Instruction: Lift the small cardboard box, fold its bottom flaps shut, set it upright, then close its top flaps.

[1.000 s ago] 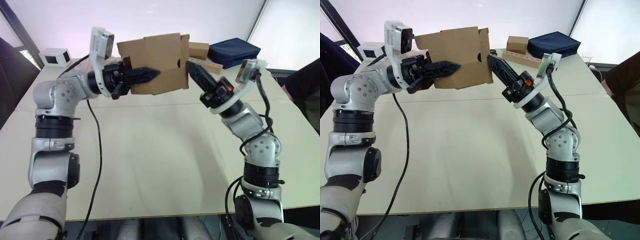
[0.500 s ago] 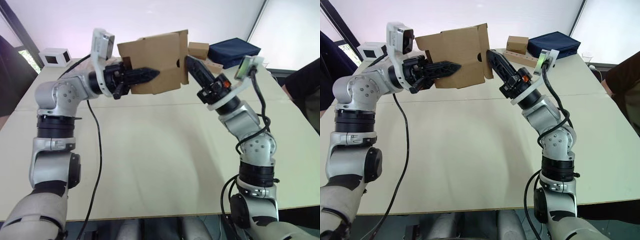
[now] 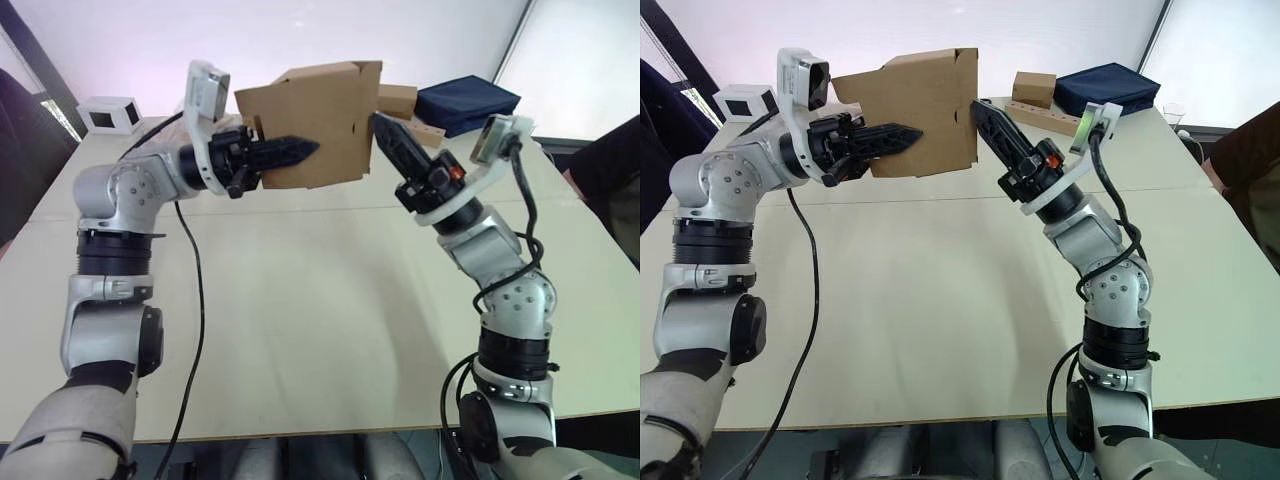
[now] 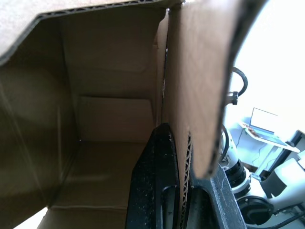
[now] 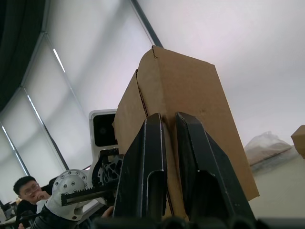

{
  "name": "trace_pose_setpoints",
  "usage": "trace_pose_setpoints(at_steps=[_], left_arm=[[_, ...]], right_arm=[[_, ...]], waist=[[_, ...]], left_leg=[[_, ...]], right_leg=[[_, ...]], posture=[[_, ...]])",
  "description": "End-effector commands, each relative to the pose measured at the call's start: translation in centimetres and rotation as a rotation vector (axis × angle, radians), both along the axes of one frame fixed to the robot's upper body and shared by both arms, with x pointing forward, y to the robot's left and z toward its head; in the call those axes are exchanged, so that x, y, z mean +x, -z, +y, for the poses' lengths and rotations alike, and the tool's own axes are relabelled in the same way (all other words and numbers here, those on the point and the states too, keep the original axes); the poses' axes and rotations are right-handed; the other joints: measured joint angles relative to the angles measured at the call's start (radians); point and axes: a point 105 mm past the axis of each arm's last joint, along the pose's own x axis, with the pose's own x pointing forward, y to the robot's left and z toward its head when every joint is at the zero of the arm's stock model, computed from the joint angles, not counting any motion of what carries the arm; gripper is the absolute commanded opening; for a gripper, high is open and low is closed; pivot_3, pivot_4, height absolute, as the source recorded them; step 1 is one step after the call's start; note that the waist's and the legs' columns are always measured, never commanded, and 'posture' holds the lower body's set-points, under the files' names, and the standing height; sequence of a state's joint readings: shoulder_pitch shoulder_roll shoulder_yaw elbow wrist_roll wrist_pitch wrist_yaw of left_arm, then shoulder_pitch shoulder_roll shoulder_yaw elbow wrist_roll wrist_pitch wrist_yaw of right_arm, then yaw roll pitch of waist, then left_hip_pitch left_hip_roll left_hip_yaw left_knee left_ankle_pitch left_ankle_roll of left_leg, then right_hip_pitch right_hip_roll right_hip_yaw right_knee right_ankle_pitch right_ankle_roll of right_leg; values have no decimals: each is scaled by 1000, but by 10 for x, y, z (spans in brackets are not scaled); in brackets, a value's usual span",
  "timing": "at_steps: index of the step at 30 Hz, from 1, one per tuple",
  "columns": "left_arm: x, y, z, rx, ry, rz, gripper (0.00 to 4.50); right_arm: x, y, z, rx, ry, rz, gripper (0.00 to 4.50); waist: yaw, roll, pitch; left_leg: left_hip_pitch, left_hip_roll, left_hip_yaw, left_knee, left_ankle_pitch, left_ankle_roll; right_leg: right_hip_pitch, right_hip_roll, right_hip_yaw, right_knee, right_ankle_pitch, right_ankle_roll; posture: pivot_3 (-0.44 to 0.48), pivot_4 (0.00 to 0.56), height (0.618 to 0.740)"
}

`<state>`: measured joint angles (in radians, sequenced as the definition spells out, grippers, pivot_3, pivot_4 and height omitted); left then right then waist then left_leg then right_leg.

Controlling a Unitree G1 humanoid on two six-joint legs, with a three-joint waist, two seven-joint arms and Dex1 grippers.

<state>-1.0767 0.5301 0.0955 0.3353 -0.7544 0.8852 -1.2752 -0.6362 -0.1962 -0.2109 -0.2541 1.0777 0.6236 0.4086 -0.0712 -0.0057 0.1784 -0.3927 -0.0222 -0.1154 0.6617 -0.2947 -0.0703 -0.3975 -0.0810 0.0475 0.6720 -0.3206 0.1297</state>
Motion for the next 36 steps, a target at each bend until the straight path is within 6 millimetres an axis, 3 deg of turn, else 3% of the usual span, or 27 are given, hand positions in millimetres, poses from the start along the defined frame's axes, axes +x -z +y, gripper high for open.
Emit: trace_pose_setpoints(at_steps=[1, 6, 26, 36], left_arm=[[-17, -20, -7, -9, 77, -94, 0], [-22, -19, -6, -6, 101, -94, 0], [-13, -20, -1, -16, 54, -80, 0], [-32, -19, -6, 28, 135, -131, 0]], right_arm=[[-3, 4, 20, -89, -34, -9, 430], [4, 10, 14, -118, 12, 5, 430], [-1, 7, -2, -167, -10, -34, 430], [6, -4, -12, -182, 13, -88, 430]], waist=[[0, 0, 0], [0, 0, 0], [1, 0, 0], [1, 0, 0]], left_leg=[[0, 0, 0, 0, 0, 0], [0, 0, 0, 0, 0, 0], [0, 0, 0, 0, 0, 0], [0, 0, 0, 0, 0, 0]], right_leg=[[0, 0, 0, 0, 0, 0], [0, 0, 0, 0, 0, 0], [0, 0, 0, 0, 0, 0], [0, 0, 0, 0, 0, 0]], posture=[[0, 150, 740], [0, 150, 740], [0, 150, 740], [0, 150, 740]])
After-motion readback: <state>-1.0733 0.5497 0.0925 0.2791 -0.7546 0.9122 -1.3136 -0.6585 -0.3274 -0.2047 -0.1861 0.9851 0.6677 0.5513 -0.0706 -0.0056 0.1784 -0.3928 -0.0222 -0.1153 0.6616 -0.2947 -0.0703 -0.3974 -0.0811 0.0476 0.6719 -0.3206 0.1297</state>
